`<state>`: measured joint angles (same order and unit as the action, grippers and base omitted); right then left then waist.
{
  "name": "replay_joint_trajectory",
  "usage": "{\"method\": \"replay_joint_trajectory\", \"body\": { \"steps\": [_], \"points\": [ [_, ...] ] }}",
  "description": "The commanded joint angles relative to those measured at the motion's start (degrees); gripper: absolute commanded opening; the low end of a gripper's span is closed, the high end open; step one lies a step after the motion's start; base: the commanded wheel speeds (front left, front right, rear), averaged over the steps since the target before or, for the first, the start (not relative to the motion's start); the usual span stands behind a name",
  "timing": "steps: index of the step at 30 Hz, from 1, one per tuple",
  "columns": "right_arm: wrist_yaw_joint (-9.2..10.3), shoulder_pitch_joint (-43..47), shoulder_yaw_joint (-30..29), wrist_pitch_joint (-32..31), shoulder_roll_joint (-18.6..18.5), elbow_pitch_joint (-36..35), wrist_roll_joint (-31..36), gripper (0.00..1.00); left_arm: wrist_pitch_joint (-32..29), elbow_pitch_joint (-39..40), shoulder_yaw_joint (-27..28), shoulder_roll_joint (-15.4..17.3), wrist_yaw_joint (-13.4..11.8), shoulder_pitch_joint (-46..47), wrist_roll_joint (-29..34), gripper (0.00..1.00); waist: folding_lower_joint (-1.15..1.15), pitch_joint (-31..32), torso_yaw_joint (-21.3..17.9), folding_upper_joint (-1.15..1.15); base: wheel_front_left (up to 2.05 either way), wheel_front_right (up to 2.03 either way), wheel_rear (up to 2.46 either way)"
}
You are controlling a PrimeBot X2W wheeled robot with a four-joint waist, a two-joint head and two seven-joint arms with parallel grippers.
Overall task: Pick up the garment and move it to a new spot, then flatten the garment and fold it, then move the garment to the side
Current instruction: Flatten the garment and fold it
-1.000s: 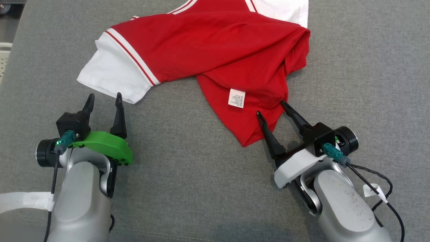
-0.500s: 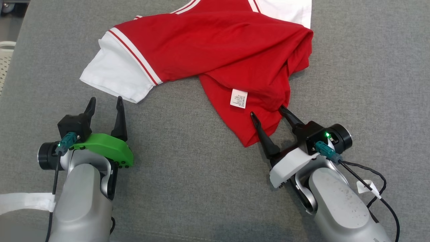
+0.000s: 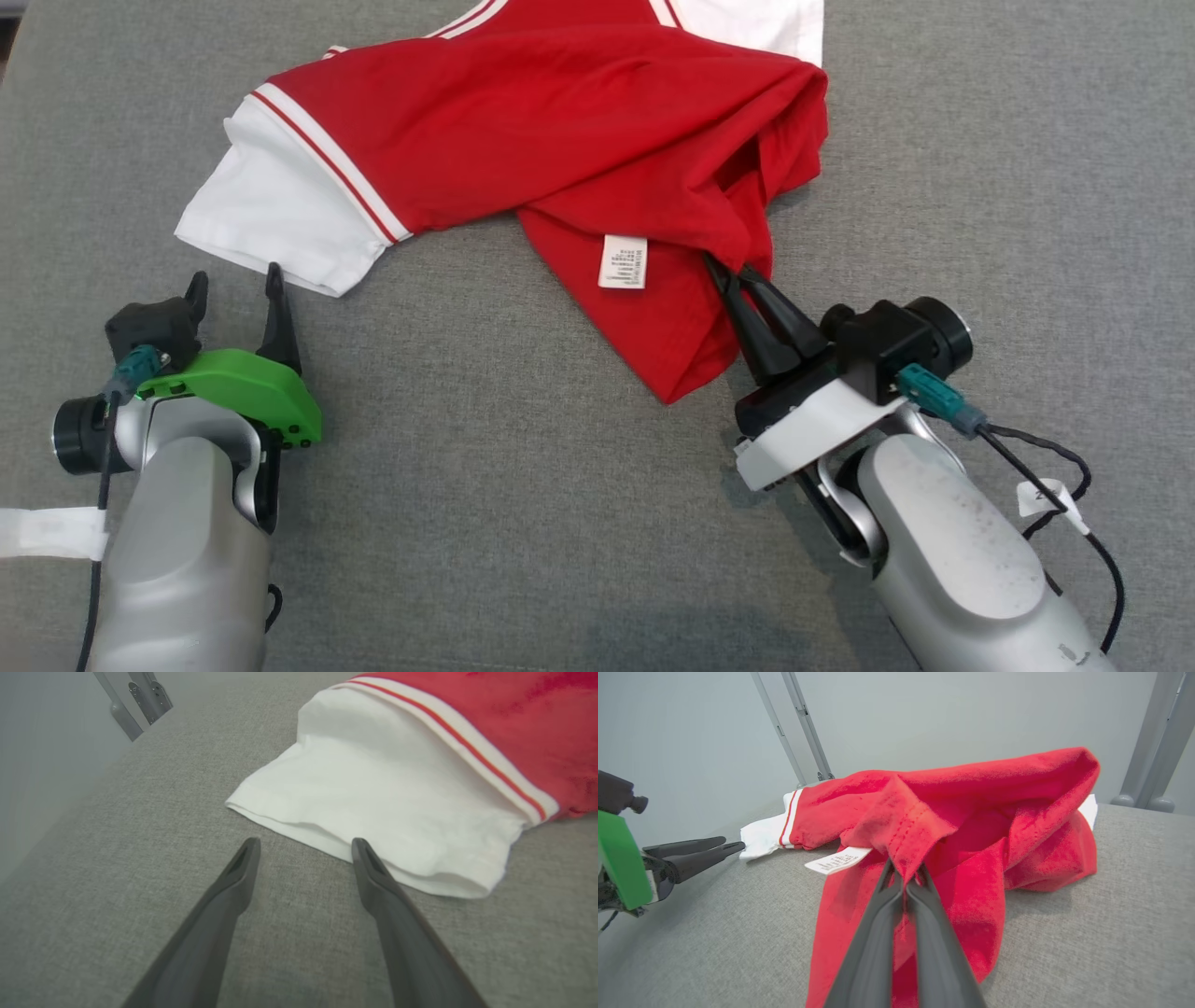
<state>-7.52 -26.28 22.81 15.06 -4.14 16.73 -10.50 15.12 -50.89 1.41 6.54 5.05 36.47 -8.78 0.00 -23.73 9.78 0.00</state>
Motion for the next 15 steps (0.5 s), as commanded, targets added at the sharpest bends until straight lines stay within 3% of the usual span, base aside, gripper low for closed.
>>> {"method": "replay_joint_trajectory", "body": {
  "steps": [1,10,15],
  "points": [
    [0.06,0.2,-0.2,0.2,-0.6,-0.5,-0.7,0.00,0.0,-0.3,0.4,0.2,-0.2,0.7,-0.8,1.00,0.00,0.4,-0.7,0.00,0.00,0.00,0.00],
    [0.06,4.5,-7.1,0.1,-7.8,-6.0,-2.8,0.00,0.0,-4.8,3.7,0.9,-0.2,1.3,-4.3,1.00,0.00,2.2,-2.5,0.00,0.00,0.00,0.00],
    [0.06,6.3,-11.0,-1.1,-10.0,-8.4,-3.3,0.00,-0.1,-6.7,4.0,1.0,0.1,3.6,-5.2,1.00,0.00,1.6,-3.2,0.00,0.00,0.00,0.00]
  ]
}}
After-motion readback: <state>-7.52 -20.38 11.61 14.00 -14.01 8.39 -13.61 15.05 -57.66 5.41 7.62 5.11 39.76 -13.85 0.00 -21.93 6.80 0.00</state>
